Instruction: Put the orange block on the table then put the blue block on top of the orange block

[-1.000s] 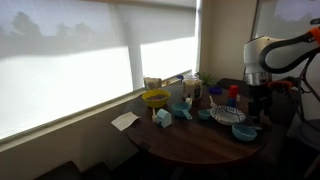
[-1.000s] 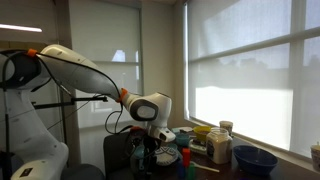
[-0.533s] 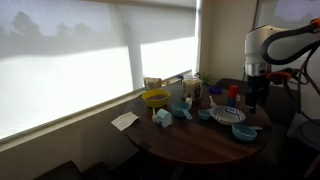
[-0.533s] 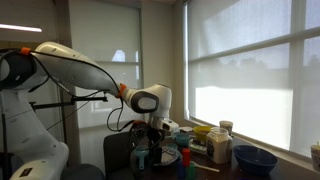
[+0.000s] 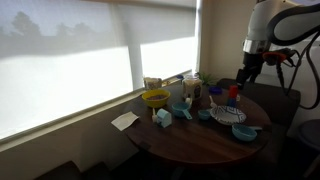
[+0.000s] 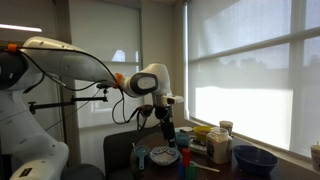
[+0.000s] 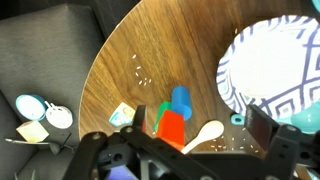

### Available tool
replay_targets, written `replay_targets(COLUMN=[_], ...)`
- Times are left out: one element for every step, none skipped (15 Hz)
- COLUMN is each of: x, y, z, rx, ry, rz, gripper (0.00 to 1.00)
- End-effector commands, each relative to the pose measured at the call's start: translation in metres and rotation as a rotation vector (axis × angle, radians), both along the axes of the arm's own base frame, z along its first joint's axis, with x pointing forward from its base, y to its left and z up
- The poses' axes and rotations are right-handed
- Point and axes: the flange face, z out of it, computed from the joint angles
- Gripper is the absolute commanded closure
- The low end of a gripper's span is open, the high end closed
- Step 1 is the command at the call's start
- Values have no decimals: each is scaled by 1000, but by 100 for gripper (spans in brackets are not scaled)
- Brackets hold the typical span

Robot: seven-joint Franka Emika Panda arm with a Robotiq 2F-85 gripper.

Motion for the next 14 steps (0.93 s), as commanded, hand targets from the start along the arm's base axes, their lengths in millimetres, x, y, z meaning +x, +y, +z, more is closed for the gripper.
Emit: replay_targets(x=[14, 16, 18, 20, 23, 24, 26, 28, 29, 31, 32, 33, 33, 34], y=[-8, -11, -15, -18, -21, -25, -29, -32, -34, -37, -38, -40, -42, -43], z=[3, 2, -1, -4, -7, -10, -13, -15, -17, -20, -23, -25, -27, -28], rx=[-40, -39, -31, -23, -20, -18, -16, -15, -14, -11, -9, -8, -8, -4], ry=[-73, -92, -104, -112, -120, -129, -136, -142, -147, -148, -148, -149, -151, -156], rz=[-57, -70, -80, -82, -90, -93, -100, -102, -105, -108, -112, -114, -116, -118], gripper=[0, 0, 0, 0, 0, 0, 0, 0, 0, 0, 0, 0, 0, 0])
